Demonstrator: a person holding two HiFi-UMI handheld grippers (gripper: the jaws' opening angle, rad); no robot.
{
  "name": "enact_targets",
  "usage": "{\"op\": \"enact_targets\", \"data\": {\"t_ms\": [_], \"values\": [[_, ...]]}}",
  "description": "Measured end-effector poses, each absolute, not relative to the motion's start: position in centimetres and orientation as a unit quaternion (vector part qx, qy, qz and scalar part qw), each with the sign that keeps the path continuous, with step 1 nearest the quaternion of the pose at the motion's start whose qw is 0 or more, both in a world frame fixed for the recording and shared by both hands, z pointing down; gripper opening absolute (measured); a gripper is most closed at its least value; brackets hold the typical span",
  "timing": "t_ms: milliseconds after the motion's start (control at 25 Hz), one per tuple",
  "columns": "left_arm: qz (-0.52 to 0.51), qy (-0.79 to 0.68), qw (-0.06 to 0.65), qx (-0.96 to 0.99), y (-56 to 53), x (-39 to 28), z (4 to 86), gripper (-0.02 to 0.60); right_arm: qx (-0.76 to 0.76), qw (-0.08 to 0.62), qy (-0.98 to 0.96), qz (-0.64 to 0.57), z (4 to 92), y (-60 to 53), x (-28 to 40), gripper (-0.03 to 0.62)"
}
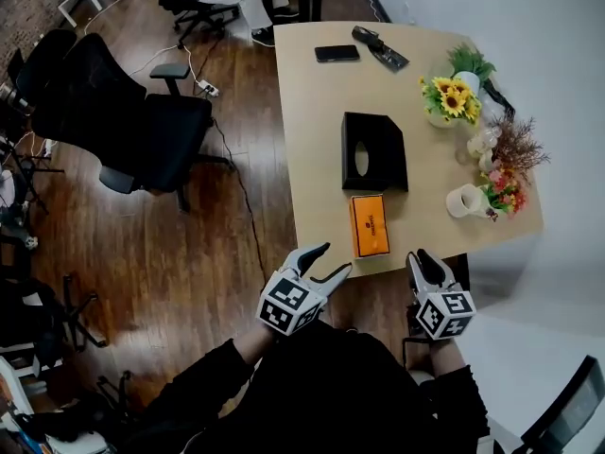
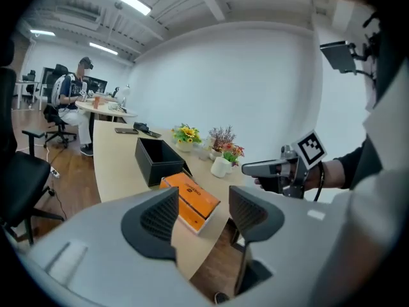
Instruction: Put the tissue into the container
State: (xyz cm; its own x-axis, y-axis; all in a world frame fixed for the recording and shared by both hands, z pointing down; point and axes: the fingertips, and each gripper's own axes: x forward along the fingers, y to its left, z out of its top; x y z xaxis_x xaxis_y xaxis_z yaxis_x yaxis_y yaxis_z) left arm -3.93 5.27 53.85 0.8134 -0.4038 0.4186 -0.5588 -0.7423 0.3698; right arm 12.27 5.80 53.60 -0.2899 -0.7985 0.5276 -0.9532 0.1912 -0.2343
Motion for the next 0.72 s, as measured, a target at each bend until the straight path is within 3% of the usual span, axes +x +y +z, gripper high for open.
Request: {"op": "enact_targets", "data": {"t_ms": [120, 360, 600, 720], "values": [[0.150, -0.231, 0.306, 0.911, 4.3, -3.4, 55.1, 0.249, 0.527, 0.160, -0.775, 0.310, 55.3, 4.5, 10.1, 0.115], [0.132, -0.207, 0.445, 0.861, 1.9, -1.5, 58.7, 0.256, 0.472, 0.170, -0.771, 0.393, 58.8, 1.1, 9.8, 0.216], [0.124, -0.260, 0.566, 0.772, -1.2, -0.9, 61.6, 0.256, 0.407, 0.193, -0.732, 0.511, 63.0, -0.5, 10.0, 0.218], [0.131, -0.278, 0.587, 0.749, -1.8, -0.1, 61.9, 0.256, 0.376, 0.189, -0.717, 0.556, 63.8, -1.3, 10.2, 0.218]]}}
